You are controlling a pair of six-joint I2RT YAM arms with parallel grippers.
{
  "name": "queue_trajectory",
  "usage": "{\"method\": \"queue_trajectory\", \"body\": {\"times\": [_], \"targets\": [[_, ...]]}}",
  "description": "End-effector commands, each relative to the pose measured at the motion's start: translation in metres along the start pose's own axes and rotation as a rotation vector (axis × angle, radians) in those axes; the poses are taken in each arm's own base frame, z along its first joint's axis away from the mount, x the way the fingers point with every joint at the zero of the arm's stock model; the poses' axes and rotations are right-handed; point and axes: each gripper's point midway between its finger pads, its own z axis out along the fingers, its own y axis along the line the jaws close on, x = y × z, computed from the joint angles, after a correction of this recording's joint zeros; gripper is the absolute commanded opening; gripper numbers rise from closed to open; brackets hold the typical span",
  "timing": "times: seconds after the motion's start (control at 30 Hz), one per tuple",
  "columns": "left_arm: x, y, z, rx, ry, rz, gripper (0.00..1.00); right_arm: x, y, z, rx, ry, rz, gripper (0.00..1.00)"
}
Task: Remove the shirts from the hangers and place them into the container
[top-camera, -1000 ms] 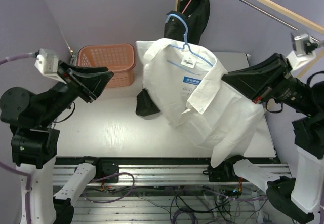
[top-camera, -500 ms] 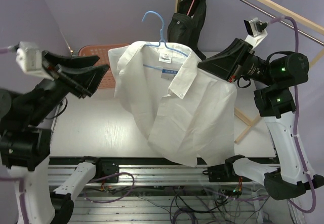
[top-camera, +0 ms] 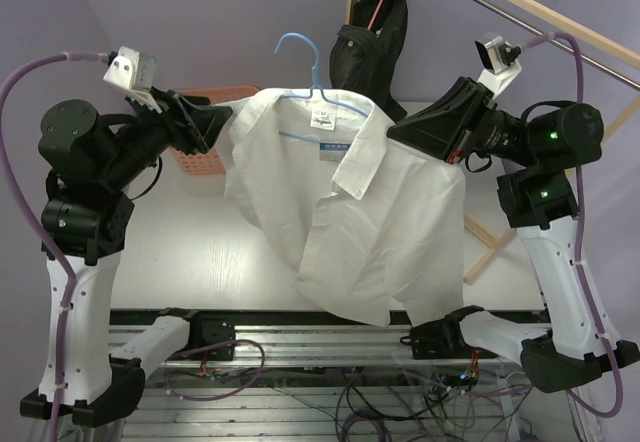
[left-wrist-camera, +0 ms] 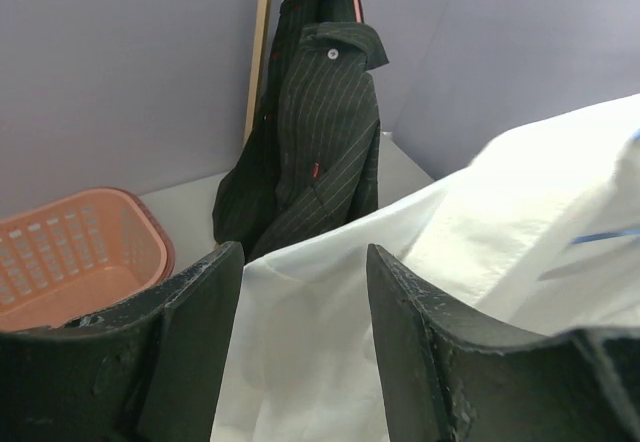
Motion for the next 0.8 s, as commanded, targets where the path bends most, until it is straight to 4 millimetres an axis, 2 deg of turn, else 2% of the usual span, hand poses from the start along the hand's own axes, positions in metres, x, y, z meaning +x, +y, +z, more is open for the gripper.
{"method": "queue_trajectory", "body": {"times": [0.0,0.07,0.17,0.33,0.5,0.77], "targets": [[-0.018,-0.015,-0.006,0.061,-0.086,0.071,0.64,0.001,-0.005,0.001,-0.012,-0.012,-0.034,0.0],[-0.021,-0.021,-0.009,0.092,-0.112,0.076,0.64,0.004,-0.01,0.002,-0.012,-0.003,-0.025,0.0],[-0.014,-0.024,-0.006,0.121,-0.095,0.081,0.65,0.006,-0.016,0.004,-0.024,0.001,-0.007,0.0],[0.0,-0.017,0.004,0.115,-0.069,0.075,0.66,0.008,-0.02,0.006,-0.035,0.014,0.001,0.0],[0.02,-0.009,0.024,0.099,-0.008,0.072,0.67,0.006,-0.022,0.008,-0.049,0.021,0.007,0.0],[0.036,-0.037,0.05,0.123,0.016,0.128,0.69,0.007,-0.03,0.012,-0.062,0.032,0.033,0.0]]}}
